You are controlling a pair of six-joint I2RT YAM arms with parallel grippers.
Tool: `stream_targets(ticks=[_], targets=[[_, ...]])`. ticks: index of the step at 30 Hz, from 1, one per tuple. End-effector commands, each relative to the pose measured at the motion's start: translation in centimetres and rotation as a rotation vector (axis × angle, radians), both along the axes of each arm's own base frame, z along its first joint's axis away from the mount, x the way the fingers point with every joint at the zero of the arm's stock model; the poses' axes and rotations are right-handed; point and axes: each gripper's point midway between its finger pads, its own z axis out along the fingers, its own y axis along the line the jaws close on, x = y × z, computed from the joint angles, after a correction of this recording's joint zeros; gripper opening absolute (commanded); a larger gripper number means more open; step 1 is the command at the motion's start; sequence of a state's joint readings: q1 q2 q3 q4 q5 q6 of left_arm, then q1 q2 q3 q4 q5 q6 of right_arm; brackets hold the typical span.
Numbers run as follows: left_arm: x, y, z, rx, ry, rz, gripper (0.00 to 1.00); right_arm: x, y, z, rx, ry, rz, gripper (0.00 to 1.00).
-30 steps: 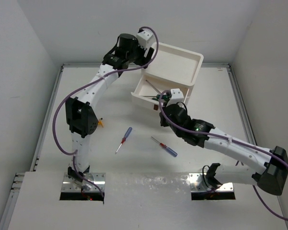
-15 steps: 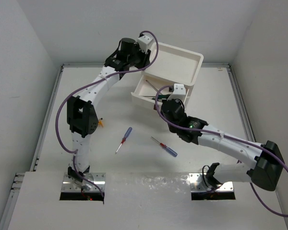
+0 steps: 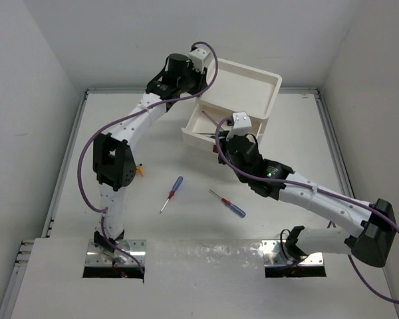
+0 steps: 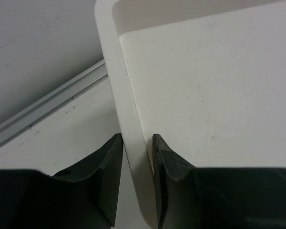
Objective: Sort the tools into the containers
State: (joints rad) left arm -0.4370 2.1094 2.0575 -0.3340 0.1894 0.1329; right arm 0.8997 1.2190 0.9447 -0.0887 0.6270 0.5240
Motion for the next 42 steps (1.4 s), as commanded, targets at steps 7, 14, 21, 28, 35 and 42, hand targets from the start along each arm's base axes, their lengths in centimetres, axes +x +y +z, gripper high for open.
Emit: stream_targets(ticks=[7,14,21,28,35,42], targets=[[-0.9,0.2,-1.2,0.021,0.047,0.053,0.09,-2.5,0.9,-4.4,0.003,0.169,0.075,0.0],[-1.4,-0.1,-1.0,-0.001,0.069,0.074,0.0,-1.1,1.7,-6.8,-0.068,0.219,0.039,0.0],[-2.1,-0.7,-1.4,0.027,0.071,0.054,0.0,3.1,-0.4,-5.9,-0.039,0.159,-0.08,0.0],[-2.6,-1.4,-2.0,0.053,0.075,0.012,0.0,6.9,-2.2,-3.5,-0.023,0.081,-0.17,0.0],[-3.1,-2.4,-1.7,0.048,0.061,-0.049,0.0,9.5,-3.6,-3.4,-0.007,0.054,-0.239,0.0],[-3.9,-3.8,-1.7,0.057,0.051,-0.115,0.0,11.2,-1.8,-0.9,0.04,-0.004,-0.171,0.0]])
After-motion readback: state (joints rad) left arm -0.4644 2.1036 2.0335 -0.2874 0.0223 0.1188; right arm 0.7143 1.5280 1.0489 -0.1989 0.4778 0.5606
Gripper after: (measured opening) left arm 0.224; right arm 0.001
